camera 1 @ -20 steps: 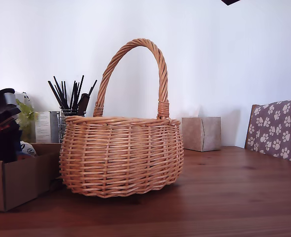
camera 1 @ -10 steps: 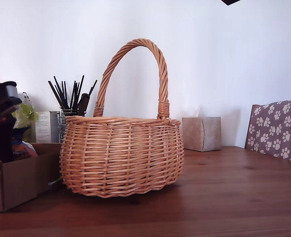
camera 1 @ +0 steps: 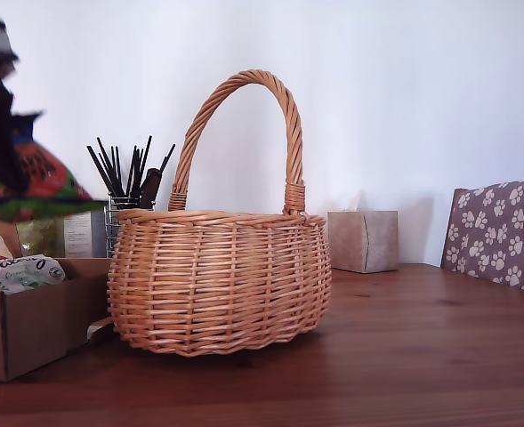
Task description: Move the bags of Easter eggs from the cardboard box on the left into the woven basket on the right side.
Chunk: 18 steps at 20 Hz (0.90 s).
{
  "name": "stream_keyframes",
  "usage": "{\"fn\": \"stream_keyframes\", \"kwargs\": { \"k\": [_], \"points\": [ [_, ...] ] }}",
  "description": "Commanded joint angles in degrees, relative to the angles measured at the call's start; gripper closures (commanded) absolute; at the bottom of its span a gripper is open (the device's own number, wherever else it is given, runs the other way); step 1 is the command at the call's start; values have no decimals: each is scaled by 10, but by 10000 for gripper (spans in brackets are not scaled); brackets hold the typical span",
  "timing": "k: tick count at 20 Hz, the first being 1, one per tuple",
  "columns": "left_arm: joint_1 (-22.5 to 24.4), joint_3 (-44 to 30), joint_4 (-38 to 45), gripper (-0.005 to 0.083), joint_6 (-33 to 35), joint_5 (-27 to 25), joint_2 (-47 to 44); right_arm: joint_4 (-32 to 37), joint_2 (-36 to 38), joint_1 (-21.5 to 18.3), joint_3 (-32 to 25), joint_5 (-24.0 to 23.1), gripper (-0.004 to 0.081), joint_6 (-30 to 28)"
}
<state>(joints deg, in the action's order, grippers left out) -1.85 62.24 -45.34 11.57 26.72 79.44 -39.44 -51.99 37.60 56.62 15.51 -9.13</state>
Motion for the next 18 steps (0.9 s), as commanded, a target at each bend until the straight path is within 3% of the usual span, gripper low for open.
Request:
{"fn": "stream_keyframes", "kwargs": {
  "k": [1,7,13,16,18],
  "points": [
    [0,0,-3,702,4,3,-12,28,18,1,1,-1,765,-3],
    [-8,0,-28,702,-2,11,-42,38,47,1,1,-40,765,-1],
    [-68,6,-18,702,-28,45,-57,8,52,1,1,-41,765,-1],
    [-95,7,32,702,-74,97,-57,5,52,1,1,-41,765,-1],
    [-120,7,74,702,-105,103,-56,4,52,1,1,-41,765,-1]
  ]
}}
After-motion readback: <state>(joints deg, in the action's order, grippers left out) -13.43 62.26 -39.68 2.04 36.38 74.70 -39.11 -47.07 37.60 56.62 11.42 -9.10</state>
